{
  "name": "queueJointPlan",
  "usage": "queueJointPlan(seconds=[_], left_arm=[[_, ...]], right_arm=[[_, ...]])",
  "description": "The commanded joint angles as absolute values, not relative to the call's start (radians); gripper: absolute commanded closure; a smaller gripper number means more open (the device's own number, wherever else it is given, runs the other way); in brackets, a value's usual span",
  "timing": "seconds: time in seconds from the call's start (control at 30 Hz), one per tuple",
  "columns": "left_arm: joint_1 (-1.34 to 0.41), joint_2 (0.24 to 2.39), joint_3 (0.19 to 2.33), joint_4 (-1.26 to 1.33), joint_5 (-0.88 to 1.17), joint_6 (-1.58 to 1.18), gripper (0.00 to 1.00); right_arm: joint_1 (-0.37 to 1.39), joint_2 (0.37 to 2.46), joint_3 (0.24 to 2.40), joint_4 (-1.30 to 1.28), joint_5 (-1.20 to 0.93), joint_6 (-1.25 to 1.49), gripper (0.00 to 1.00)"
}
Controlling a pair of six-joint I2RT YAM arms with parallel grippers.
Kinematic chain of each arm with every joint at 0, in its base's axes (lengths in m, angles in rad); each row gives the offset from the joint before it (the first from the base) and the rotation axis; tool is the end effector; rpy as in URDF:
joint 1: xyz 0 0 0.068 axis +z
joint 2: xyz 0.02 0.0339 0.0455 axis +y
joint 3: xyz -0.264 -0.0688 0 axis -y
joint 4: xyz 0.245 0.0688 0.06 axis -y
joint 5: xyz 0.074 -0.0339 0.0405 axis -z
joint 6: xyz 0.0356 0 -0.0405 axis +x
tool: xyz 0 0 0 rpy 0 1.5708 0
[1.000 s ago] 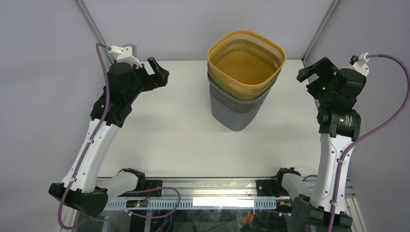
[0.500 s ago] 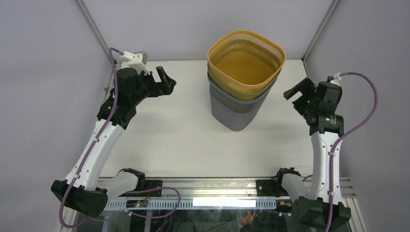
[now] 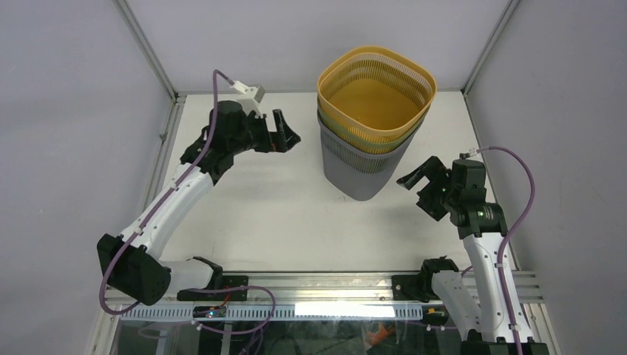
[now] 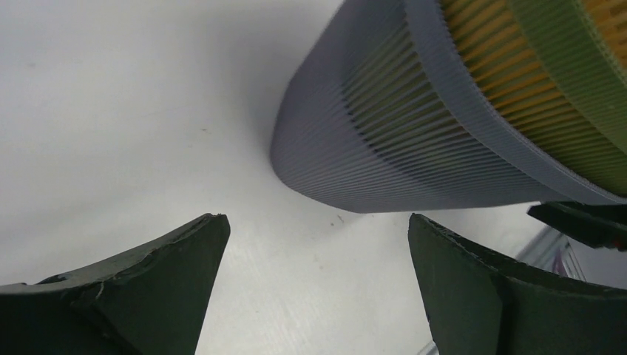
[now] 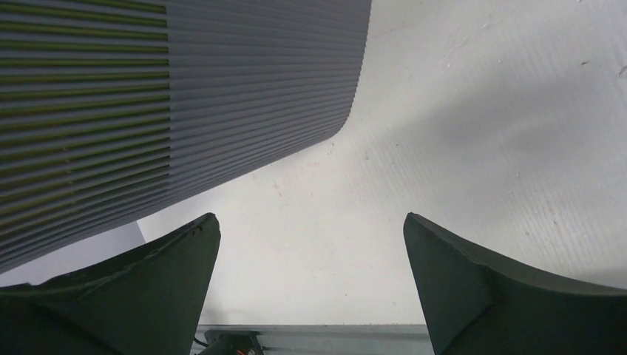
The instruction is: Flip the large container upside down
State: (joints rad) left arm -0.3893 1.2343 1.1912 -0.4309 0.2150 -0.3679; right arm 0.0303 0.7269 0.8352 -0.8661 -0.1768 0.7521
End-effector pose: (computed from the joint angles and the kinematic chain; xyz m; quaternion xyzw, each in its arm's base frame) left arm 0.2534 -0.1122 0.3624 0.0650 0.8478 -0.2767 0.4478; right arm 0.1388 0.0105 0.3001 0.2904 0.8683 0.2251 0.3332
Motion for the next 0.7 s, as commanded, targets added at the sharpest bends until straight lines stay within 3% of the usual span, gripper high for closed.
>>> queueJointPlan(seconds=[0.0,0.27,0.5,0.67], left_arm=[[-0.489,1.279,1.194,-0.229,0.363,-0.361,0.01],[-0.562,1.393,1.144,0.004,0.425,-0.346,0.02],[-0.647,1.625,1.354,0.052,0.427,-0.343,0.03],[-0.715,1.789,1.524,0.076,0.434,-0.358,0.03]], right_arm=[[0.046,0.71,0.836,-0.899,-0.223,0.767,0.01],[0.047,0.705,0.909,-0.955,-0.186,0.723,0.01],[0.047,0.7,0.96,-0.978,-0.188,0.707,0.0],[0.046,0.736,1.118,-1.073,-0.095,0.65,0.01]])
